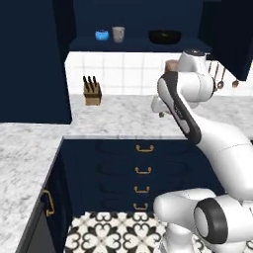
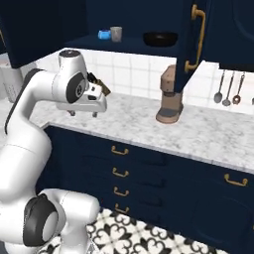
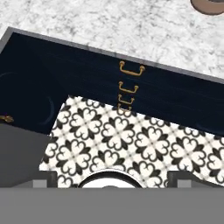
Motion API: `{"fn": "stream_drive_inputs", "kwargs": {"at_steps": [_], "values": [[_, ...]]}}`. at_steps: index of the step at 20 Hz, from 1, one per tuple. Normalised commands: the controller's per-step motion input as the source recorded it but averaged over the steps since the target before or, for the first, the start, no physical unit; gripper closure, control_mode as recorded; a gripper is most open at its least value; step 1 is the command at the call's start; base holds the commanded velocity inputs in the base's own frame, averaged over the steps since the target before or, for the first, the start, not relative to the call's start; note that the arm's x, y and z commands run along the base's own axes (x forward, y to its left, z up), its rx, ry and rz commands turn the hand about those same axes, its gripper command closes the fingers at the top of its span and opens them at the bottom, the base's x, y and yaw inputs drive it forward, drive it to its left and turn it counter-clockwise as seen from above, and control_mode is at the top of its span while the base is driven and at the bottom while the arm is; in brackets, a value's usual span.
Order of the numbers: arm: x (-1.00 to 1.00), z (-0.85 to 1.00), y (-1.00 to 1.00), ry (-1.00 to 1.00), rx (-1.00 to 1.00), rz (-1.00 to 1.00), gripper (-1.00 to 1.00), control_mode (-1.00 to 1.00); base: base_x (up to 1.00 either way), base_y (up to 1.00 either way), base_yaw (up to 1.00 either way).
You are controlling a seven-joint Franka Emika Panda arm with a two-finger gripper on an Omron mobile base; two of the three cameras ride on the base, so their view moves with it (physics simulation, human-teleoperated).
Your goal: Gather all objects into one cabinet and sort the glasses and bowls to opposite sides.
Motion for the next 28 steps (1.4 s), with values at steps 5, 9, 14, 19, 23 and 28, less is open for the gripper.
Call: {"fn": "stream_drive_inputs", "kwargs": {"at_steps": [5,9,14,19,23,28], "values": [[0.0,0.0,0.0,0.0,0.0,0.0,-1.0,1.0,-1.0,0.0,0.14],[0.0,0.0,0.0,0.0,0.0,0.0,-1.0,1.0,-0.86,0.0,0.33],[0.0,0.0,0.0,0.0,0.0,0.0,-1.0,1.0,-0.51,0.0,0.42],[0.0,0.0,0.0,0.0,0.0,0.0,-1.0,1.0,-0.21,0.01,0.55],[0.0,0.0,0.0,0.0,0.0,0.0,-1.0,1.0,-0.27,0.0,0.83],[0.0,0.0,0.0,0.0,0.0,0.0,-1.0,1.0,-0.18,-0.06,0.88]]}}
